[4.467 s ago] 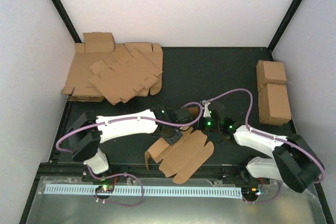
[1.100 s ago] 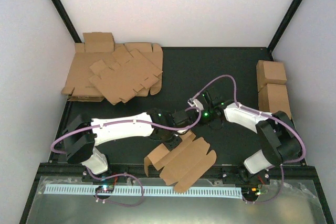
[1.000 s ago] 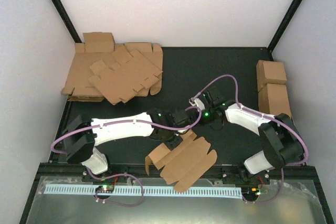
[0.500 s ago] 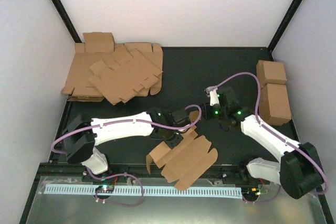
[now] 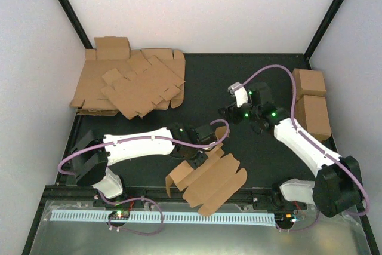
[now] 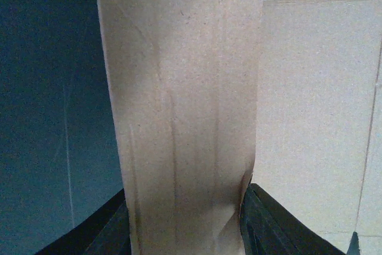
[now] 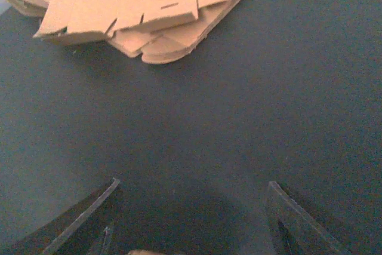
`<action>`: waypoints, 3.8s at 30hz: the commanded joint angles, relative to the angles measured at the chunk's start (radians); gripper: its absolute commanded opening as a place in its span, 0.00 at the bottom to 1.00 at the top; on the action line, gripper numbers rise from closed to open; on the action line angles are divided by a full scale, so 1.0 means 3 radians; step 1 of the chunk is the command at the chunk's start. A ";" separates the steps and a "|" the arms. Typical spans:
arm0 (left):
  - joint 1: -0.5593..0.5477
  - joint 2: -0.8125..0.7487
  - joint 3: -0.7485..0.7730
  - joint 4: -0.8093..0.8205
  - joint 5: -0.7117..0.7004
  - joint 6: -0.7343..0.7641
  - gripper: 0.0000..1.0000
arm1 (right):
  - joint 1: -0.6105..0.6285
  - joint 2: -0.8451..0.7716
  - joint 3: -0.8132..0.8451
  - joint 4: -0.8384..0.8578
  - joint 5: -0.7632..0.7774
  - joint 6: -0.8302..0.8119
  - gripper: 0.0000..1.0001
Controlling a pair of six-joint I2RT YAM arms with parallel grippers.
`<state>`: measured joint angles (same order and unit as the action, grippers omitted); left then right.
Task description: Fold the paper box
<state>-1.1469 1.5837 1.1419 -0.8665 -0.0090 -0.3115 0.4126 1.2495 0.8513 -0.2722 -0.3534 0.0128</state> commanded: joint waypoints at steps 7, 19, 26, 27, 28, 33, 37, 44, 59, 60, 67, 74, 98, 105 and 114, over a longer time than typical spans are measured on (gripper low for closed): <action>0.0005 -0.0035 0.0106 -0.0042 -0.0128 0.0055 0.44 | -0.0001 -0.0549 -0.0697 -0.0049 -0.0242 -0.0029 0.72; 0.0007 -0.0007 0.0128 -0.0085 -0.0204 0.0102 0.45 | 0.0017 -0.0242 -0.0571 -0.0098 -0.0235 -0.0307 0.69; 0.0004 0.0018 0.0156 -0.0115 -0.0224 0.0155 0.45 | 0.0151 -0.0035 -0.0429 -0.0175 -0.0068 -0.0521 0.68; 0.0005 0.0022 0.0156 -0.0117 -0.0233 0.0161 0.45 | 0.0160 0.0009 -0.0390 -0.0212 -0.0051 -0.0575 0.68; 0.0013 0.0028 0.0156 -0.0118 -0.0238 0.0168 0.45 | 0.0170 0.0045 -0.0353 -0.0240 -0.0060 -0.0624 0.67; 0.0009 0.0066 0.0179 -0.0123 -0.0275 0.0218 0.45 | 0.0331 0.0293 -0.0167 -0.0433 0.0134 -0.0774 0.55; 0.0022 0.0085 0.0178 -0.0133 -0.0338 0.0252 0.45 | 0.0363 0.0281 -0.0164 -0.0449 0.0180 -0.0781 0.39; 0.0056 0.0090 0.0172 -0.0134 -0.0379 0.0295 0.45 | 0.0391 0.0220 -0.0161 -0.0521 0.0163 -0.0745 0.21; 0.0230 0.0100 0.0125 -0.0066 -0.0260 0.0221 0.45 | 0.0688 0.0087 -0.0204 -0.0769 0.0339 -0.0075 0.06; 0.0237 0.0097 0.0126 -0.0064 -0.0250 0.0218 0.45 | 0.0727 0.0082 -0.0223 -0.0761 0.0381 -0.0034 0.06; 0.0286 0.0013 0.0106 -0.0011 -0.0096 0.0203 0.45 | 0.0821 0.0126 -0.0290 -0.0714 0.0446 0.0213 0.07; 0.0320 -0.0026 0.0095 0.0055 0.0031 0.0200 0.45 | 0.0828 0.0117 -0.0340 -0.0554 0.0321 0.0533 0.10; 0.0320 -0.0023 0.0100 0.0076 0.0076 0.0230 0.45 | 0.0953 0.0086 -0.0450 -0.0533 0.0388 0.0618 0.42; 0.0320 -0.0017 0.0125 0.0067 0.0075 0.0235 0.45 | 0.0956 0.0161 -0.0438 -0.0485 0.0703 0.0644 0.37; 0.0320 -0.0032 0.0131 0.0056 0.0094 0.0257 0.45 | 0.0956 0.0241 -0.0385 -0.0245 0.1040 0.0617 0.35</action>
<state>-1.0592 1.5990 1.1561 -0.8711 0.0154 -0.2394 0.6907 1.3003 0.7269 -0.3904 -0.1036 0.2153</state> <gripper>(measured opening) 0.454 0.352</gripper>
